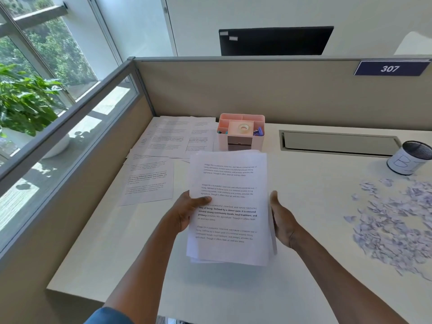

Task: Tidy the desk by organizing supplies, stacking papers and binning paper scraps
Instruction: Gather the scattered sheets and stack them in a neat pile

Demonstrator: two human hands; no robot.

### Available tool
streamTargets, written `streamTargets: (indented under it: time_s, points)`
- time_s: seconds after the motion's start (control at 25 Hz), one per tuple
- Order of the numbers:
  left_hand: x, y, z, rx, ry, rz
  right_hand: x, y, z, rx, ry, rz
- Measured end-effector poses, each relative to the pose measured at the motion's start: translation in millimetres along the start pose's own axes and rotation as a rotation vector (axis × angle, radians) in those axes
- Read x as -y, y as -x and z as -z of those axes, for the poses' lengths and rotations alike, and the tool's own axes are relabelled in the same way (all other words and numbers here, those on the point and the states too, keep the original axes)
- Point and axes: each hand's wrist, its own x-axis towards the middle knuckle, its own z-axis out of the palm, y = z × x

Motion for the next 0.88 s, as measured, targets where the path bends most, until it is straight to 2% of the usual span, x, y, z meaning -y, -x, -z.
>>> streamTargets:
  time_s: [0.12,0.36,0.44,0.6,0.88]
  points:
    - [-2,-1,-6,-0.019,-0.002,-0.061,3,0,0,0.037,0.035,0.147]
    - [-8,2,-13,0.184,0.054,-0.187,4,-2,0,-0.039,0.044,0.378]
    - [-5,4,-18,0.132,-0.002,-0.229,3,-1,1,-0.06,0.054,0.405]
    - [7,6,-23,-0.087,-0.116,-0.34,-2,-1,-3,-0.151,0.081,0.44]
    - [24,8,-22,-0.102,-0.295,-0.278,-11,1,-9,-0.228,0.251,0.401]
